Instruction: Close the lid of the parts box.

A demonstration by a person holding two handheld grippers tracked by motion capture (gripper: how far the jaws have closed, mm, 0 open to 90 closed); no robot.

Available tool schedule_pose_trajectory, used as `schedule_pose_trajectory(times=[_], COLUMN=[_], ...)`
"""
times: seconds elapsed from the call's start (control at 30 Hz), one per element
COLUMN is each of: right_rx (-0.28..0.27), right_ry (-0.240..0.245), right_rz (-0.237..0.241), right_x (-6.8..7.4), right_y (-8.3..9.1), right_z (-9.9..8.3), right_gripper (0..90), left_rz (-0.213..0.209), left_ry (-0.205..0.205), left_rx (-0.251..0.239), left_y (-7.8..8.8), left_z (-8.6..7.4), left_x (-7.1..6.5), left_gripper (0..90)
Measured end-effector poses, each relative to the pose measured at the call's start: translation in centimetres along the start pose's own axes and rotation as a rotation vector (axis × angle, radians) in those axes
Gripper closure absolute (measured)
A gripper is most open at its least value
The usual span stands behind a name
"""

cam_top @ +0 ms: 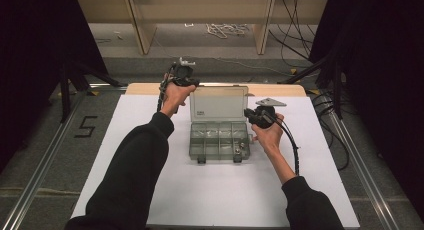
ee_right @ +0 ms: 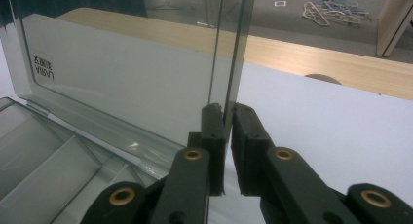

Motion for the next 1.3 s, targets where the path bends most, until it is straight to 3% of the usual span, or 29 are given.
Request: schedule_pose_trajectory(times=[0.3, 0.4, 0.5, 0.9, 0.93, 0.97, 1.1, 1.3], right_rx=[-0.040, -0.042, -0.011, -0.054, -0.055, -0.049, -0.042, -0.035], right_ry=[0.008, 0.011, 0.009, 0.029, 0.027, 0.018, 0.016, 0.022], right_rz=[-0.013, -0.018, -0.014, -0.033, -0.033, -0.026, -0.027, -0.034], right_x=[0.10, 0.10, 0.16, 0.15, 0.16, 0.23, 0.27, 0.33], right_y=[-0.27, -0.26, 0.06, -0.26, -0.27, -0.19, -0.14, -0.04], right_z=[0.06, 0.03, -0.09, -0.04, -0.04, -0.04, -0.06, -0.09], right_gripper=[84.6, 84.6, 84.6, 84.6, 84.6, 84.6, 84.6, 84.5], left_rz=[0.005, 0.016, 0.013, 0.020, 0.019, 0.017, 0.002, -0.002], left_ry=[-0.002, -0.038, -0.028, -0.019, 0.016, -0.002, -0.003, 0.011], left_rx=[0.001, 0.024, 0.022, 0.038, 0.011, 0.033, 0.052, 0.053], left_y=[0.04, 0.21, 0.09, -0.11, -0.40, -0.32, -0.22, -0.01], left_z=[-0.01, -0.03, -0.02, 0.05, 0.12, 0.06, 0.04, 0.01], left_x=[-0.03, 0.20, 0.06, 0.25, 0.04, 0.17, -0.17, -0.27], left_gripper=[89.9, 89.5, 88.6, 87.3, 87.6, 88.6, 90.0, 90.0])
Point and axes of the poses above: each handheld gripper's, and its own axes: y roughly backward along the jaws, z roughly out of its top, x roughly to its left, the point moved 6 cm from there along -y, roughly forward along the jaws, and after that the axes turned 15 degrees about y, right-handed, at the moved point
